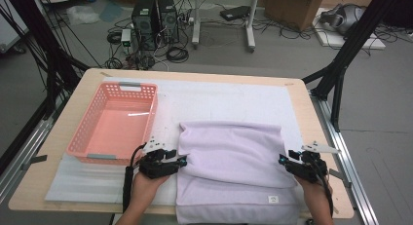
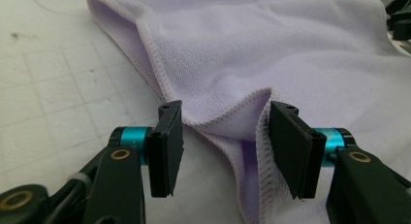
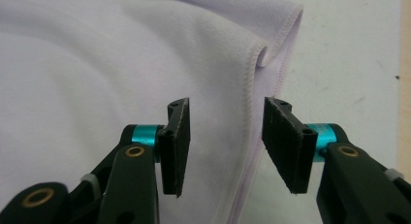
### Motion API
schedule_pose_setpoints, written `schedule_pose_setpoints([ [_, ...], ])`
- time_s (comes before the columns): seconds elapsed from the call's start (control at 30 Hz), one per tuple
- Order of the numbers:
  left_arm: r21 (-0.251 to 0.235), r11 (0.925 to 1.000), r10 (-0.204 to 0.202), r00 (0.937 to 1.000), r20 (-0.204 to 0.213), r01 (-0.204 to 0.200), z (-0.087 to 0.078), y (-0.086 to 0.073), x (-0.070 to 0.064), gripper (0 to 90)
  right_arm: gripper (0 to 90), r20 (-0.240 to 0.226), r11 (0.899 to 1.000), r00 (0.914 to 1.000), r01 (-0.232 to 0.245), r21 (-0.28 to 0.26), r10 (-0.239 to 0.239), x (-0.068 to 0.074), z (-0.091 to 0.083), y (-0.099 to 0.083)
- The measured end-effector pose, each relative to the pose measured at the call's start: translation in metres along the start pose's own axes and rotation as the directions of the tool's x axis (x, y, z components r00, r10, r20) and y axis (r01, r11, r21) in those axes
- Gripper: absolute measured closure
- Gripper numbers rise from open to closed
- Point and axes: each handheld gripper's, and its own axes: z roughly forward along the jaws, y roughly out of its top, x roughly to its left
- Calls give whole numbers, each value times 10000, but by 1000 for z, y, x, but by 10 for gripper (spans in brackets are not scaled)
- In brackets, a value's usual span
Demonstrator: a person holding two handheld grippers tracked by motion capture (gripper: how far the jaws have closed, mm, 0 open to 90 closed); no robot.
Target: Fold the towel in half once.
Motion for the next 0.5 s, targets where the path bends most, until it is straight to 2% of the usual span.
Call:
schedule_pose_setpoints([
  [0.07,290,9996,-15,10000,91,12,8,0,0,476,659,-18,9997,10000,-24,235,24,-3,13,0],
  [0.1,408,9991,57,10000,53,-59,11,-1,-1,485,744,-28,9989,10000,-7,458,9,-3,18,-1],
  [0.13,591,9981,183,9998,14,-183,14,-2,-2,518,800,-124,9982,9999,59,589,-52,-4,21,-1],
  [0.17,537,9976,458,9986,-247,-444,15,-3,-6,575,834,-228,9982,9997,82,599,-68,-4,21,-2],
  [0.2,667,9966,496,9988,-60,-491,15,-4,-7,670,841,-268,9979,9996,137,633,-121,-4,20,-2],
  [0.23,713,9944,789,9968,-149,-776,14,-5,-10,817,845,-277,9978,9995,187,644,-170,-4,18,-2],
  [0.37,480,9950,878,9961,27,-878,1,-9,-15,845,847,-489,9979,9988,65,650,-33,-6,4,-5],
  [0.43,316,9964,785,9966,232,-792,-9,-11,-16,849,846,-669,9977,9976,-158,657,202,-8,-5,-8],
  [0.5,283,9967,747,9960,489,-762,-18,-15,-17,849,845,-854,9972,9961,-180,723,242,-8,-13,-11],
])
